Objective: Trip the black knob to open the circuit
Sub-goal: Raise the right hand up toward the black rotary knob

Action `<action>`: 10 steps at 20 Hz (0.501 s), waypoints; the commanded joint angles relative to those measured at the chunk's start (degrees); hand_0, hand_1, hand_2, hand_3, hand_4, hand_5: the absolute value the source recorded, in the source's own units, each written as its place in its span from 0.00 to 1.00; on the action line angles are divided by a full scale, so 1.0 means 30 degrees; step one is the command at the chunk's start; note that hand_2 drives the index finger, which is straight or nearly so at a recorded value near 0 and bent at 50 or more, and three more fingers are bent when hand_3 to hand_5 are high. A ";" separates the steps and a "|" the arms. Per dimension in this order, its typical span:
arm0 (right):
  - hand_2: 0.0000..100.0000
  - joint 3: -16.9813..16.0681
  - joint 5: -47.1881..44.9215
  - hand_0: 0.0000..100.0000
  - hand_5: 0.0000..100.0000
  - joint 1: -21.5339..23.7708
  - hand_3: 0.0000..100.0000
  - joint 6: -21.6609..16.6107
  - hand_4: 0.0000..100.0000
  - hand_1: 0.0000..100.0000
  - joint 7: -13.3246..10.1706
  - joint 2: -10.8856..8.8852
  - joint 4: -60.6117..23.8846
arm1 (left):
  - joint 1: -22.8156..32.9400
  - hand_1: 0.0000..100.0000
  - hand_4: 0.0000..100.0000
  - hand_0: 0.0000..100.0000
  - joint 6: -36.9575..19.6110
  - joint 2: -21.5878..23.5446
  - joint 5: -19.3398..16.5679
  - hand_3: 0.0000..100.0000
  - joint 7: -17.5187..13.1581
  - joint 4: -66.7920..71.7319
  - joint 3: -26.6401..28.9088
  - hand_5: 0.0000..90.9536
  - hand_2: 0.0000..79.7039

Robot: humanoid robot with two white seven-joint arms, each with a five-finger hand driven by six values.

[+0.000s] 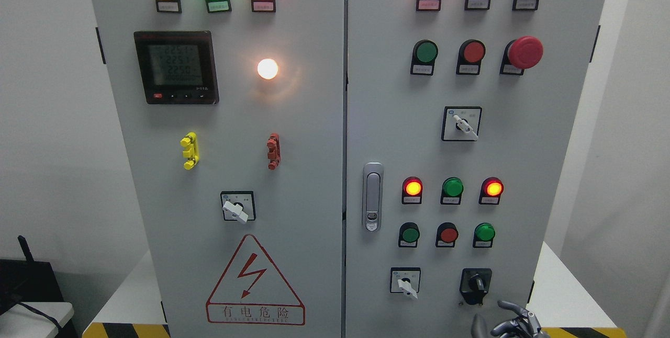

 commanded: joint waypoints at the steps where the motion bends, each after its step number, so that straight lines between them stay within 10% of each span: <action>1: 0.37 0.0115 0.0065 0.27 0.90 -0.0614 0.77 0.0159 0.85 0.79 -0.0335 0.0134 0.1070 | -0.0146 0.39 0.00 0.12 0.0006 0.0002 -0.0615 0.00 0.0011 0.0000 0.0000 0.00 0.00; 10: 0.37 0.0115 0.0475 0.27 0.90 -0.0849 0.77 0.0160 0.84 0.79 -0.0336 0.0193 0.1628 | -0.0146 0.39 0.00 0.12 0.0006 0.0002 -0.0616 0.00 0.0011 0.0000 0.0000 0.00 0.00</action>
